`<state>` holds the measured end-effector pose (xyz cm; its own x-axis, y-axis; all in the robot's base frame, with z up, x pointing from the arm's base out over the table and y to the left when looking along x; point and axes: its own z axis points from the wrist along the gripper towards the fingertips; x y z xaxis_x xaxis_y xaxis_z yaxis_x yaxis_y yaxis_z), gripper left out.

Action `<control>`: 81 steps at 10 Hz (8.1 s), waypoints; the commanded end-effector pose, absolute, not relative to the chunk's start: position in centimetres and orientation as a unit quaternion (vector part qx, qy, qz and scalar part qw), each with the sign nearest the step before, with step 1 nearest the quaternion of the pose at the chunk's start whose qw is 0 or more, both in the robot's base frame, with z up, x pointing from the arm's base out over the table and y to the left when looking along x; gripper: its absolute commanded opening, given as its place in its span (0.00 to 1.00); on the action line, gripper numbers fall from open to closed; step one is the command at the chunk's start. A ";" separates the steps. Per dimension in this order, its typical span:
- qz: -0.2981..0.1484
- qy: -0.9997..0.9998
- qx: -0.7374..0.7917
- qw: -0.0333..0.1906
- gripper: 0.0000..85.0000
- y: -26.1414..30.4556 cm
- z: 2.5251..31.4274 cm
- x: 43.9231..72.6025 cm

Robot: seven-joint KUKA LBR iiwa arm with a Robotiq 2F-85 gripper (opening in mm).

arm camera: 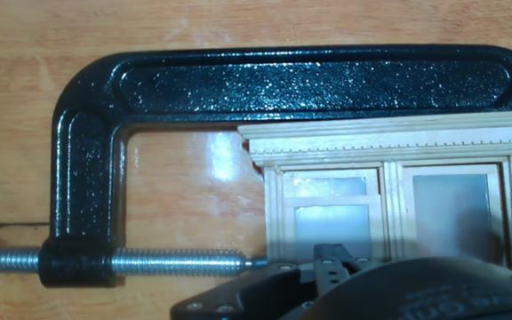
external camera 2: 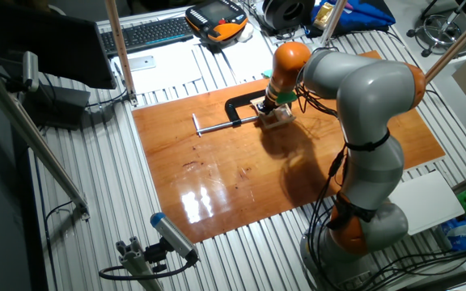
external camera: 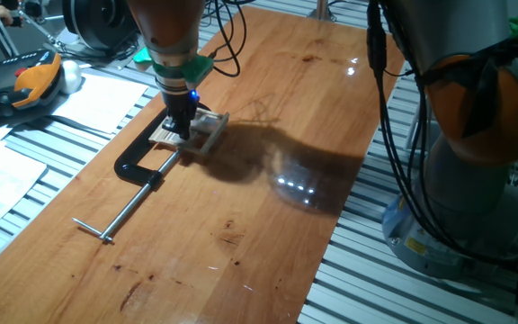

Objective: Close a sliding window

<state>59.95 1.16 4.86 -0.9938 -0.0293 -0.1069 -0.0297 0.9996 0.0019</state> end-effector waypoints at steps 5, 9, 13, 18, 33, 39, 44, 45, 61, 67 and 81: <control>0.005 0.999 -0.015 0.052 0.00 1.0 4.7 59.5; 0.006 0.999 -0.012 0.050 0.00 0.9 5.0 59.5; -0.014 0.998 -0.013 0.062 0.00 0.8 6.1 61.6; -0.015 0.997 -0.015 0.080 0.00 0.6 5.6 63.2; 0.007 0.983 -0.005 0.182 0.00 0.3 5.4 64.2; 0.005 0.982 -0.007 0.189 0.00 0.3 5.2 64.2; 0.006 0.982 -0.010 0.188 0.00 0.4 5.0 64.2; 0.006 0.982 -0.012 0.186 0.00 0.4 5.0 64.1; 0.005 0.987 -0.016 0.158 0.00 0.5 4.8 63.4; 0.002 0.990 -0.019 0.142 0.00 0.4 4.7 63.2; -0.008 0.992 -0.028 0.119 0.00 0.6 4.8 62.9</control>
